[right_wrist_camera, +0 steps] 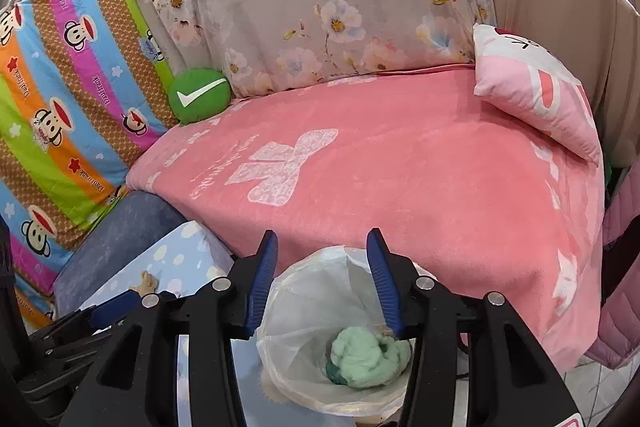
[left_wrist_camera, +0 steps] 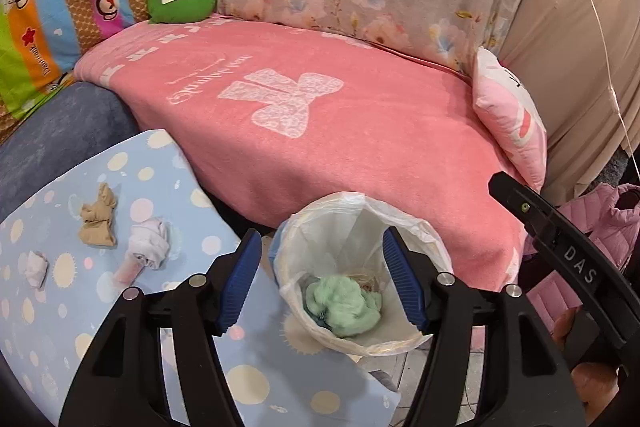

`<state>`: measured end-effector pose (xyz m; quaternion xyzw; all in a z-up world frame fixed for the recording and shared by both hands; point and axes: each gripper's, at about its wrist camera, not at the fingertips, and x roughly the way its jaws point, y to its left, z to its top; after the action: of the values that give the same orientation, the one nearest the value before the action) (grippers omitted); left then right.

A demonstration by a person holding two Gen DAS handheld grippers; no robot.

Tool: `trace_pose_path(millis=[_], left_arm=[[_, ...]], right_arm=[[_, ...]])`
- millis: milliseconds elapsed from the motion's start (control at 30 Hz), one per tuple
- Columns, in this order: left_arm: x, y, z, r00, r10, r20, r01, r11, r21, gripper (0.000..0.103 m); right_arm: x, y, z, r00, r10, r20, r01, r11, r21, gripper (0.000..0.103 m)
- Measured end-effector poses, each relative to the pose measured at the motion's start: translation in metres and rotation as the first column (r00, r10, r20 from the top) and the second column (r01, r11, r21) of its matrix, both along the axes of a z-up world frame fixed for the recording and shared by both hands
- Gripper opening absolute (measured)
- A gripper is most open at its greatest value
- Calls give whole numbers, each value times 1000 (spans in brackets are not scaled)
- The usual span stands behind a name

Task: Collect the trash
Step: 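Move both open tools back over the remaining items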

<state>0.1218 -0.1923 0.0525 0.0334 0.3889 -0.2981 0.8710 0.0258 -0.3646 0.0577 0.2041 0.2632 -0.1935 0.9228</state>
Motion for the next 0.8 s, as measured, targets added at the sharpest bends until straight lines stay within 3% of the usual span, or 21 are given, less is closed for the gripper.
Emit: trace_pose_path(millis=[800], left_arm=[[21,87,-24,982,184,-36,-184,983,17,60]], right_arm=[[34,84,-19,984,162,-70,-163,987,-13,49]])
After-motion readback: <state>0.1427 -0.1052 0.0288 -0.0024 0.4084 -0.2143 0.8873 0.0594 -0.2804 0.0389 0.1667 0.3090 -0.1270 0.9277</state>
